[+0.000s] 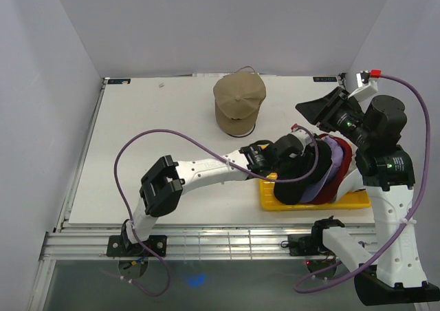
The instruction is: Stack the hats
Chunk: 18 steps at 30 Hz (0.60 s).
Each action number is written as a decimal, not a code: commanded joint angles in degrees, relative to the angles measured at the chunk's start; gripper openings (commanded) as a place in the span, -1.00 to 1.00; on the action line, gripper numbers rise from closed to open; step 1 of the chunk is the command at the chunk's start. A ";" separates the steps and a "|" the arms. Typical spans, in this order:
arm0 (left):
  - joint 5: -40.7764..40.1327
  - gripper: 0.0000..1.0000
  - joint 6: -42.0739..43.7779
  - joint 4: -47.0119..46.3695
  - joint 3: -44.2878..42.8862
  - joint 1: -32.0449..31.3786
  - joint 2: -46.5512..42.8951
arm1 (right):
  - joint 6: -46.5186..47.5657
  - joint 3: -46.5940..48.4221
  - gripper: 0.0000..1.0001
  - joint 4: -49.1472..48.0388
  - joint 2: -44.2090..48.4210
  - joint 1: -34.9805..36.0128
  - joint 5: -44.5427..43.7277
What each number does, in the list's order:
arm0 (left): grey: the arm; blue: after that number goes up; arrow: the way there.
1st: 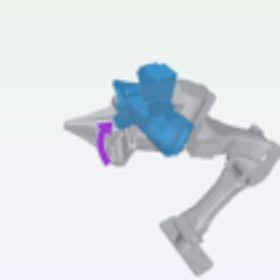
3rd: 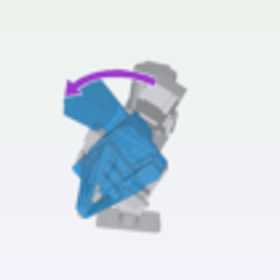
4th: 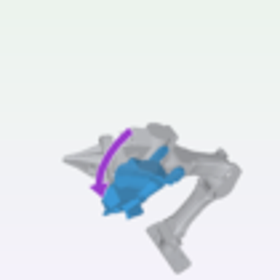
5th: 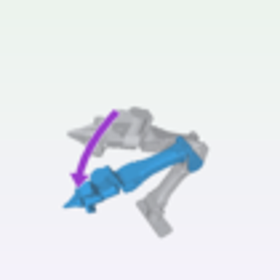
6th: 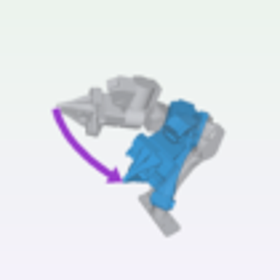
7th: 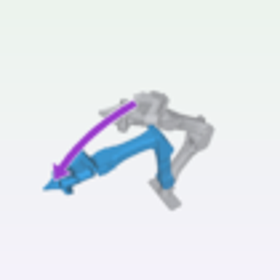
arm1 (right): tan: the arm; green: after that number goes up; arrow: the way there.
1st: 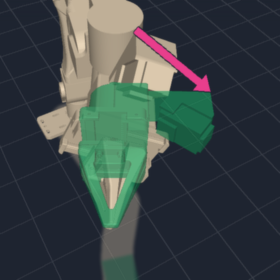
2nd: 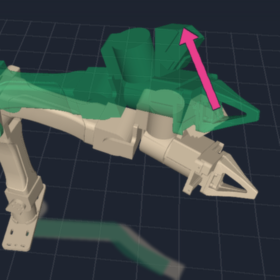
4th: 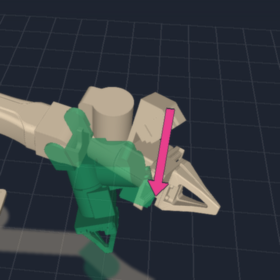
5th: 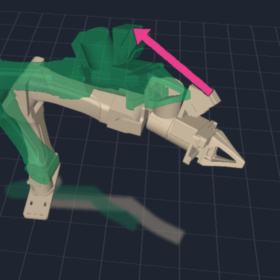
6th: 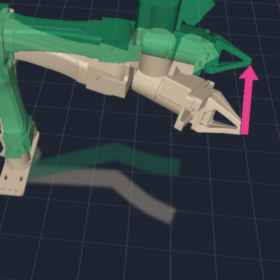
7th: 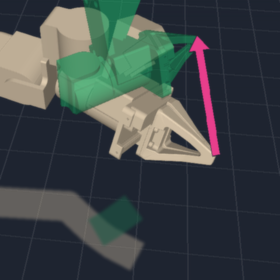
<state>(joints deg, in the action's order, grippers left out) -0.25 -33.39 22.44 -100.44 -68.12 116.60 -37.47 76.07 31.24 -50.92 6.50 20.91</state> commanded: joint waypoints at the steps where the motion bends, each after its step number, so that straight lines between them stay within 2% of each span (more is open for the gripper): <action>1: -5.46 0.31 2.01 4.02 -3.79 -1.93 0.64 | 1.52 1.36 -0.14 0.04 0.99 0.00 -0.78; 7: -6.87 0.30 1.40 4.63 -4.06 -2.90 2.06 | 2.05 0.74 -0.13 0.13 1.34 0.00 -0.52; 18: -10.29 0.37 0.69 3.14 -0.99 -3.25 -4.52 | 2.14 1.62 -0.12 -0.04 0.47 0.00 0.19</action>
<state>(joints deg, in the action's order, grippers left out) -8.47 -32.60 26.79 -102.35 -71.00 119.52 -36.21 76.07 32.08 -50.39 6.50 20.95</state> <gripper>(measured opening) 0.680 0.439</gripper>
